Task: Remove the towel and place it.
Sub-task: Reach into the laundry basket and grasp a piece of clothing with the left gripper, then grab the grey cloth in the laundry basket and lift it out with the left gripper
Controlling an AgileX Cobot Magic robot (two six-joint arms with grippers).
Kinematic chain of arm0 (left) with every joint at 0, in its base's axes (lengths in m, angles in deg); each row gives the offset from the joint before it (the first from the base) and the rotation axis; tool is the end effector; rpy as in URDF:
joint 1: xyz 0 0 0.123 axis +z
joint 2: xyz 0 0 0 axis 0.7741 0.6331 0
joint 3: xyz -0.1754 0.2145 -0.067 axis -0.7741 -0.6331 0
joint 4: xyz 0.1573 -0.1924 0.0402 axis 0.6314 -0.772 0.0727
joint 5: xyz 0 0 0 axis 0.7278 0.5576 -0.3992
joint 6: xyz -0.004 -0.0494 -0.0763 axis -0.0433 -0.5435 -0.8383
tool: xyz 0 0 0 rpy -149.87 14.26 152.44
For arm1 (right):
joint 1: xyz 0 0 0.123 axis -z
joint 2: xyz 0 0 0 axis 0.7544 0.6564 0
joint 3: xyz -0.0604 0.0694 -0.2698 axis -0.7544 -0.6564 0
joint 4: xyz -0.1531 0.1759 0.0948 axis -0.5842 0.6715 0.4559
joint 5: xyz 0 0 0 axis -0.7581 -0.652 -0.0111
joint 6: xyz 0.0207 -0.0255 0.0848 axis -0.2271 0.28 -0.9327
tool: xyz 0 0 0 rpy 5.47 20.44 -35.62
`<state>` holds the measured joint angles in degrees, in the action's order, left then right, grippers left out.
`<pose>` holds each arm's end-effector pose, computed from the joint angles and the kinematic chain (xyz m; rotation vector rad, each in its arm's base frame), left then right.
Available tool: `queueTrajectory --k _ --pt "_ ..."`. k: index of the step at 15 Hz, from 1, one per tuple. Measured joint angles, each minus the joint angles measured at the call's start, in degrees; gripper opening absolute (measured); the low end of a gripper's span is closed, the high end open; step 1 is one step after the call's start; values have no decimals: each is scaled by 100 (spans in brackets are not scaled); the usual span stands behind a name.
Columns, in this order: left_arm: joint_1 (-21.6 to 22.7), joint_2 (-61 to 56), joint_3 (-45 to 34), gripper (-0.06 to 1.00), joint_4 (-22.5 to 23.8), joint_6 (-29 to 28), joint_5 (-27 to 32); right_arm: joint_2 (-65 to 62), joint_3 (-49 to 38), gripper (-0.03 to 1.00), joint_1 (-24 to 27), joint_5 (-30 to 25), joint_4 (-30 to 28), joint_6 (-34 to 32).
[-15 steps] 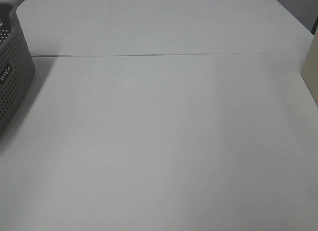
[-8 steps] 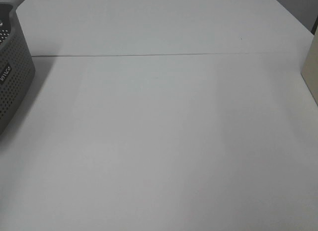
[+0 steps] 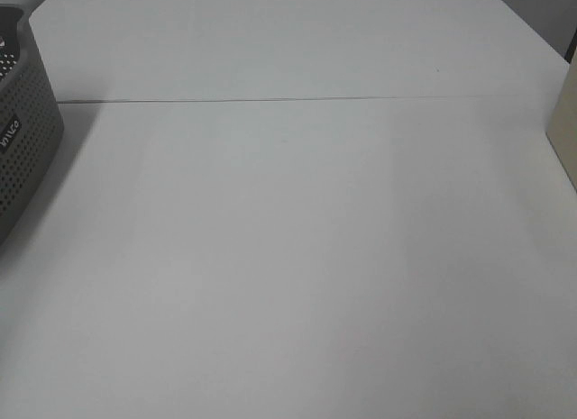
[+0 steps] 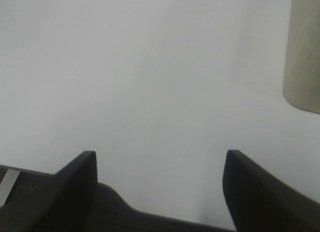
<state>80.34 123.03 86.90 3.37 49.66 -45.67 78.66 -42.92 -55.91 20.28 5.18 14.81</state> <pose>0.3283 0.1713 0.2035 -0.2622 2.5165 0.1264 -0.0039 0.0059 0.2606 -0.1750 2.1300 0.1431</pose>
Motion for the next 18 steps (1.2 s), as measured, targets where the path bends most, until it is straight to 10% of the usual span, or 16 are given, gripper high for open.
queueTrajectory --k 3,5,18 --pt "0 34 0 26 -126 0 -92 0 0 69 0 0 0 0" --pt "0 34 0 16 -286 0 -109 0 0 69 0 0 0 0" --pt "0 11 0 4 -1667 206 -252 0 0 69 0 0 0 0"
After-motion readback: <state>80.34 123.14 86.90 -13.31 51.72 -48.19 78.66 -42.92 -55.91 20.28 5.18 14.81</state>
